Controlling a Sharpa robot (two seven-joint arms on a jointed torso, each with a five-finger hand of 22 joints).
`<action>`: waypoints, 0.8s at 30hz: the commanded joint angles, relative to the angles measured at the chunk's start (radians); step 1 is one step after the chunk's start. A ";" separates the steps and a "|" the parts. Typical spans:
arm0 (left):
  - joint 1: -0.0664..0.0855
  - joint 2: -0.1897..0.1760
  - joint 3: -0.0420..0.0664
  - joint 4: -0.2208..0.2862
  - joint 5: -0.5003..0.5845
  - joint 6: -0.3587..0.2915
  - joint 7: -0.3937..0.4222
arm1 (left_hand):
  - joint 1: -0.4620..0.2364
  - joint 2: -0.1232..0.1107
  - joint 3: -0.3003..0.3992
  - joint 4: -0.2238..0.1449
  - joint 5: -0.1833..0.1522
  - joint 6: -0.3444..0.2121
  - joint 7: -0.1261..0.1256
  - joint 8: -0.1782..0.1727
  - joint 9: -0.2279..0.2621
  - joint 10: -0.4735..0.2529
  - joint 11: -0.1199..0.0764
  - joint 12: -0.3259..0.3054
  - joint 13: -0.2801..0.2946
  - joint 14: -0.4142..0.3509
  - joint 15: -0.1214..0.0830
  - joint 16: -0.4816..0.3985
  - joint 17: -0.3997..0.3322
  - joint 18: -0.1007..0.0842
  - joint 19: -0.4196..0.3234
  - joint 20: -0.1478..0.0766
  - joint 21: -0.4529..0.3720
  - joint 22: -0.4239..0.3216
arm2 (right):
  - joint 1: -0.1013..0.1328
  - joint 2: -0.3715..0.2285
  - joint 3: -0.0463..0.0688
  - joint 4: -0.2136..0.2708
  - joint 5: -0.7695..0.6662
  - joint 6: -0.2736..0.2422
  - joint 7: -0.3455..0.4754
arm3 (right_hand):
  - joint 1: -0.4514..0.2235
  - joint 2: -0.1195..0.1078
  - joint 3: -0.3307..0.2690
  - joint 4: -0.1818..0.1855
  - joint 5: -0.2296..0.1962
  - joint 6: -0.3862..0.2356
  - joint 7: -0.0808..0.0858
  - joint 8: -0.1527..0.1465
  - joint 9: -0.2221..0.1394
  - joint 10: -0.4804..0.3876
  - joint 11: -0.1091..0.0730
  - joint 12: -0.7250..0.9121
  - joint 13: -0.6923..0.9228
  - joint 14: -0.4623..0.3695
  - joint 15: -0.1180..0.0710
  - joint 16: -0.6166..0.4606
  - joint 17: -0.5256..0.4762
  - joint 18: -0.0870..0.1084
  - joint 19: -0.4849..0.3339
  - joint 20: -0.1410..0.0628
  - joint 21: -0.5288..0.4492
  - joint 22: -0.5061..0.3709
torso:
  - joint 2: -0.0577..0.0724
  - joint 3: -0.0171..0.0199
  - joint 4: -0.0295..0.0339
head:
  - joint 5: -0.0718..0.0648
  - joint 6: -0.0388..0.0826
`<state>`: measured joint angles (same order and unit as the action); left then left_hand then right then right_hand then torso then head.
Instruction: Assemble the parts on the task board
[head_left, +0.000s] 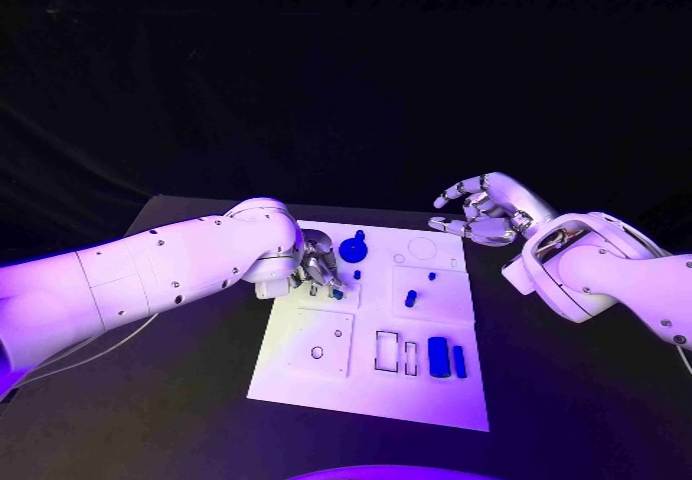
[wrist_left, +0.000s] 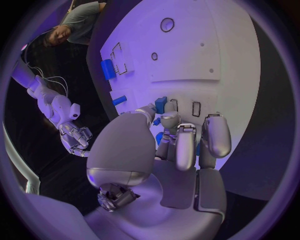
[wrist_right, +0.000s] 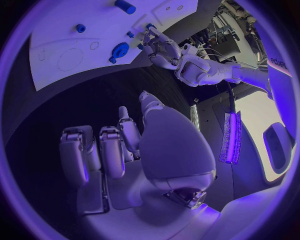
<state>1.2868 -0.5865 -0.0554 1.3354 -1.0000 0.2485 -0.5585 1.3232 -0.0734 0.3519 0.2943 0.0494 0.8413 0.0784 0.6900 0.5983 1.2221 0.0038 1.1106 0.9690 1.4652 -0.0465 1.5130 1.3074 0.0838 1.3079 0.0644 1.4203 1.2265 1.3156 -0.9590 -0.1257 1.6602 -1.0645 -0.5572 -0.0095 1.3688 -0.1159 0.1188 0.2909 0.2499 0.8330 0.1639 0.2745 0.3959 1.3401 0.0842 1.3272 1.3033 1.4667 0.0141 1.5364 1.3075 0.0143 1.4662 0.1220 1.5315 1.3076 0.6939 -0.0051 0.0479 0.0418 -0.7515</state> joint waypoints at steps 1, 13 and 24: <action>0.000 0.004 -0.001 0.002 0.014 0.006 0.010 | 0.021 -0.019 0.096 -0.003 0.000 0.000 -0.007 -0.003 0.012 -0.001 -0.004 -0.005 -0.002 0.078 -0.006 0.006 0.186 -0.006 -0.004 0.005 0.007 0.003 | -0.001 0.001 0.000 0.001 -0.008 0.010 0.000 | -0.004 0.006 0.006 -0.002 0.005 0.008 -0.001 0.004 0.002 0.002 -0.005 -0.002 0.000 0.078 -0.006 -0.006 0.153 -0.002 0.075 -0.006 0.000 0.231 | 0.001 -0.0003 0.0001 | 0.000 0.000; -0.002 -0.016 0.001 0.020 0.066 -0.057 0.023 | 0.003 -0.099 0.434 -0.083 0.001 -0.018 -0.005 0.048 0.086 0.024 -0.005 0.003 0.012 0.082 -0.010 0.011 0.194 -0.008 0.002 0.001 0.015 0.017 | -0.001 -0.002 0.000 0.003 -0.008 0.008 0.002 | -0.003 0.006 0.007 -0.002 0.007 0.008 -0.001 0.004 0.002 0.002 -0.005 -0.002 0.000 0.078 -0.007 -0.006 0.152 -0.002 0.075 -0.007 -0.001 0.231 | 0.001 0.0004 0.0001 | -0.002 0.002; -0.003 -0.067 0.006 0.072 0.080 -0.116 0.027 | -0.050 -0.116 0.508 -0.130 0.002 -0.025 -0.008 0.070 0.120 0.038 -0.006 0.015 0.025 0.084 -0.012 0.015 0.201 -0.009 0.007 -0.001 0.019 0.024 | -0.001 -0.007 0.000 0.004 -0.008 0.004 0.004 | -0.003 0.006 0.007 -0.002 0.009 0.008 -0.001 0.004 0.001 0.001 -0.005 -0.003 -0.001 0.078 -0.007 -0.006 0.152 -0.002 0.074 -0.007 -0.002 0.230 | 0.001 0.0001 0.0024 | -0.006 0.001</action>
<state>1.2843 -0.6530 -0.0504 1.3993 -0.9377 0.1723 -0.5477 1.2822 -0.1914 0.7113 0.3114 0.0485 0.8220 0.0696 0.7536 0.5991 1.2513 -0.0034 1.1224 0.9937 1.4652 -0.0536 1.5219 1.3073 0.0838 1.3079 0.0644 1.4357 1.2510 1.3154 -0.9658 -0.1257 1.6631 -1.0645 -0.5578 -0.0090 1.3688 -0.1159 0.1216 0.2880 0.2537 0.8330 0.1639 0.2745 0.3957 1.3401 0.0842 1.3272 1.3033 1.4666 0.0141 1.5364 1.3073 0.0143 1.4662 0.1220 1.5315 1.3073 0.6949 -0.0046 0.0496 0.0365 -0.7505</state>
